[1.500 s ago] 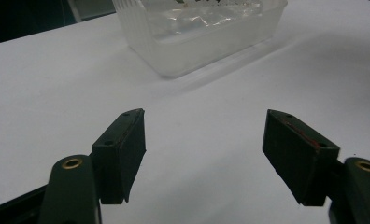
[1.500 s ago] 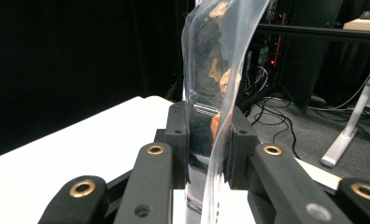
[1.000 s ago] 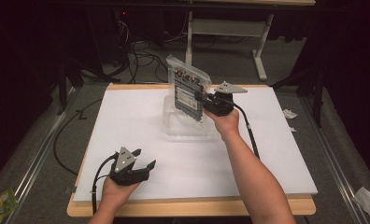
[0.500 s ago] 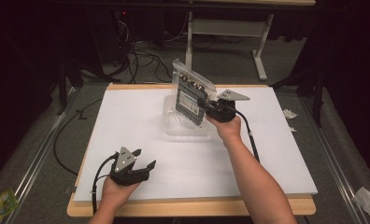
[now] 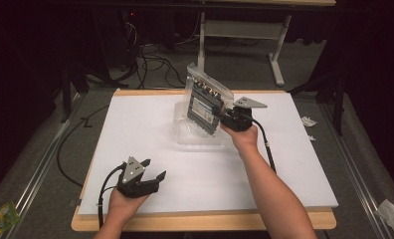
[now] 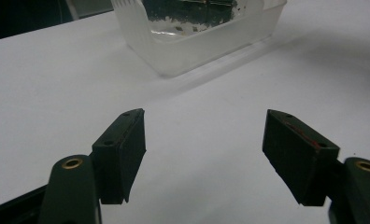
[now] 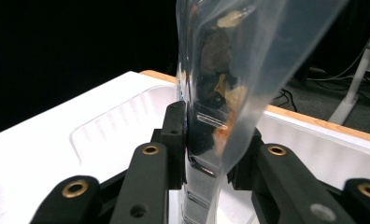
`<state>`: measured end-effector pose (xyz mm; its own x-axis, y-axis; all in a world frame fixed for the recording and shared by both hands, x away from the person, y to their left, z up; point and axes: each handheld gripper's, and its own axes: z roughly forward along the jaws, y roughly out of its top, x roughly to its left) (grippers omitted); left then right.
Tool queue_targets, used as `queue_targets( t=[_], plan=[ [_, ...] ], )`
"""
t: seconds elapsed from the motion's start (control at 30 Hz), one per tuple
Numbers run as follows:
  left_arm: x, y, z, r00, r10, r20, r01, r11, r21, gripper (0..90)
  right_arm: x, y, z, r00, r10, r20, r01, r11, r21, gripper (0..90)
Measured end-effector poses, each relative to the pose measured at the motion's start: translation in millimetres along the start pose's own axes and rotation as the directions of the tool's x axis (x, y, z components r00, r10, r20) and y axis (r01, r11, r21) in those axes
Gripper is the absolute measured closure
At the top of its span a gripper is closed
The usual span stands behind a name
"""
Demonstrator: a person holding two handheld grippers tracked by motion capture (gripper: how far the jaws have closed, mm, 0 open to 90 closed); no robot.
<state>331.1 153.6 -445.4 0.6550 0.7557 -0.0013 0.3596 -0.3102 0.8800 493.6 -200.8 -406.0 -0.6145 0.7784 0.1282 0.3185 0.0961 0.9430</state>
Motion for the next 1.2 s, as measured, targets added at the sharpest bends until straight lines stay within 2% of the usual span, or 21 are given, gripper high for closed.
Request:
queue_targets(
  t=[0.07,0.27,0.3,0.33,0.37,0.43,0.5,0.63,0.77,0.9,0.93,1.03,1.13,1.17,1.2],
  plan=[
    [0.4,0.0,-0.1,1.0000,-0.002,0.000,0.002,1.0000,0.000,30.6,0.6,1.9,-0.3,0.9999,-0.011,0.008,0.011,1.000,0.006,66.9],
    [0.5,0.0,0.1,1.0000,-0.003,0.000,0.003,1.0000,-0.001,30.6,-1.4,9.2,-1.2,0.9994,0.032,-0.014,-0.032,0.999,0.005,41.0],
    [0.5,0.0,0.1,1.0000,-0.003,0.000,0.003,1.0000,-0.001,30.6,-1.4,9.2,-1.2,0.9994,0.032,-0.014,-0.032,0.999,0.005,41.0],
    [0.5,0.0,0.3,1.0000,-0.003,-0.001,0.003,1.0000,-0.001,30.6,-2.6,11.8,-2.9,0.9984,0.055,-0.013,-0.055,0.998,0.001,31.6],
    [0.5,0.0,0.4,1.0000,-0.002,-0.001,0.002,1.0000,0.000,30.6,-2.8,12.6,-4.0,0.9982,0.061,0.000,-0.061,0.998,-0.002,26.3],
    [0.6,0.0,0.3,1.0000,-0.001,-0.001,0.001,1.0000,0.001,30.6,-2.7,13.4,-5.0,0.9982,0.058,0.012,-0.058,0.998,-0.001,24.7],
    [0.3,0.0,0.2,1.0000,-0.002,0.001,0.002,1.0000,0.000,30.6,-2.8,14.8,-8.0,0.9988,0.042,0.024,-0.042,0.999,0.013,18.8],
    [-0.3,-0.2,1.2,1.0000,0.001,0.006,-0.001,1.0000,0.001,30.6,-1.1,15.7,-14.8,0.9989,0.032,0.033,-0.033,0.999,0.033,15.5],
    [-0.8,0.3,2.1,1.0000,0.000,0.008,0.000,1.0000,0.000,30.6,-0.6,14.4,-23.2,0.9990,0.027,0.035,-0.028,0.999,0.023,15.3],
    [-1.9,0.7,2.9,0.9999,0.007,0.009,-0.007,1.0000,0.000,30.5,0.1,11.6,-36.5,0.9983,0.016,0.056,-0.017,1.000,0.023,15.6],
    [-2.2,0.8,3.4,0.9999,0.009,0.012,-0.009,1.0000,0.003,30.5,1.1,10.1,-44.3,0.9978,0.007,0.065,-0.009,1.000,0.027,15.4],
    [-2.8,0.9,4.0,0.9999,0.011,0.011,-0.011,0.9999,0.004,30.5,2.0,8.4,-52.6,0.9983,0.009,0.058,-0.010,1.000,0.016,14.9],
    [-4.2,1.0,4.7,0.9998,0.016,0.012,-0.016,0.9998,0.009,30.4,5.0,6.0,-68.8,0.9988,0.011,0.048,-0.010,1.000,-0.005,13.8],
    [-4.2,1.0,4.7,0.9998,0.016,0.012,-0.016,0.9998,0.009,30.4,5.0,6.0,-68.8,0.9988,0.011,0.048,-0.010,1.000,-0.005,13.8],
    [-4.8,1.1,4.7,0.9997,0.019,0.013,-0.019,0.9998,0.009,30.5,6.5,4.9,-76.9,0.9990,0.008,0.045,-0.008,1.000,-0.011,12.7]
  ],
)
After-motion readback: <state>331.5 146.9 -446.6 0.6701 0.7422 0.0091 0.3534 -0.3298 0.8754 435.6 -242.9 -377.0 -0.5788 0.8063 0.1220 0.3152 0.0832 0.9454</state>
